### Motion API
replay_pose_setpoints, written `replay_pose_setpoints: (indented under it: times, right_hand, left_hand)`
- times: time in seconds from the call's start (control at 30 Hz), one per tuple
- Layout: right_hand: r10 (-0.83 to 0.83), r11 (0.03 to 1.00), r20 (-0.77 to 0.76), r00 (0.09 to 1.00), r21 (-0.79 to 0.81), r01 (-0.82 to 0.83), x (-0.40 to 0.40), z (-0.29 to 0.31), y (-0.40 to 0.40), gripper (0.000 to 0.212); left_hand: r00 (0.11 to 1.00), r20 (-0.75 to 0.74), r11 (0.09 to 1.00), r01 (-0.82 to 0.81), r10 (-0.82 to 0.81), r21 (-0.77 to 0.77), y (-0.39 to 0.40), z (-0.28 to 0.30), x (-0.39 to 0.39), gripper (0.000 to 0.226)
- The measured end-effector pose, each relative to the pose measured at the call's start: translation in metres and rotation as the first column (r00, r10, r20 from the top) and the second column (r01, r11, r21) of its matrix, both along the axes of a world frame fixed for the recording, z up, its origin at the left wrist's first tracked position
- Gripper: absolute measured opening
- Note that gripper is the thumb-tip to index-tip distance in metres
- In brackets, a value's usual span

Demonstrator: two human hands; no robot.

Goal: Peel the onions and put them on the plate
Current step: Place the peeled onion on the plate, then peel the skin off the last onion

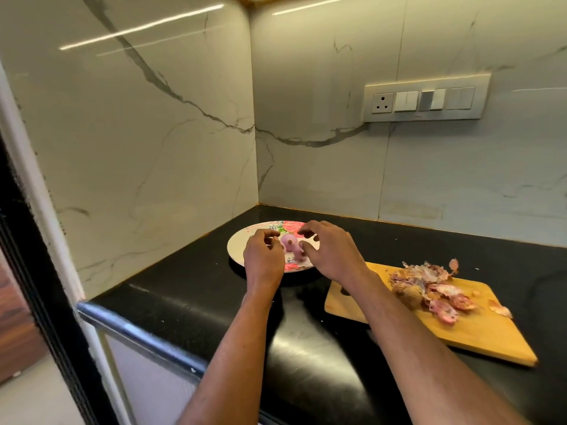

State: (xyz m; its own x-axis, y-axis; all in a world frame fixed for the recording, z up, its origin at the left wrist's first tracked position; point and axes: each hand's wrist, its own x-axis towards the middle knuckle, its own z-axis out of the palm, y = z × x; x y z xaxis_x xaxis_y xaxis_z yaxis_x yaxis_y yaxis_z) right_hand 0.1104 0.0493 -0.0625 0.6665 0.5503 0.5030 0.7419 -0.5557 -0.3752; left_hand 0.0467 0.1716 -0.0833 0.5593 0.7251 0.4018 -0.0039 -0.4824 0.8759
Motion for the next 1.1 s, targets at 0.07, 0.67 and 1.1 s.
replay_pose_setpoints:
  times: [0.07,0.67,1.1]
  right_hand:
    - [0.005,0.999,-0.023,1.000,0.048,-0.004,-0.004,0.004,-0.015,0.031]
    - [-0.052,0.998,-0.223,0.973,-0.028,0.047,-0.027,-0.002,-0.198,0.021]
    - [-0.062,0.974,-0.171,0.983,0.206,0.097,-0.028,-0.010,-0.194,0.033]
  left_hand:
    - [0.999,0.015,0.999,0.030,-0.031,0.029,-0.004,0.001,0.000,0.024]
    - [0.797,-0.214,0.806,0.588,-0.565,0.063,-0.139,-0.001,0.000,0.017]
    - [0.684,-0.174,0.706,0.696,-0.708,-0.135,-0.141,0.006,0.003,0.033]
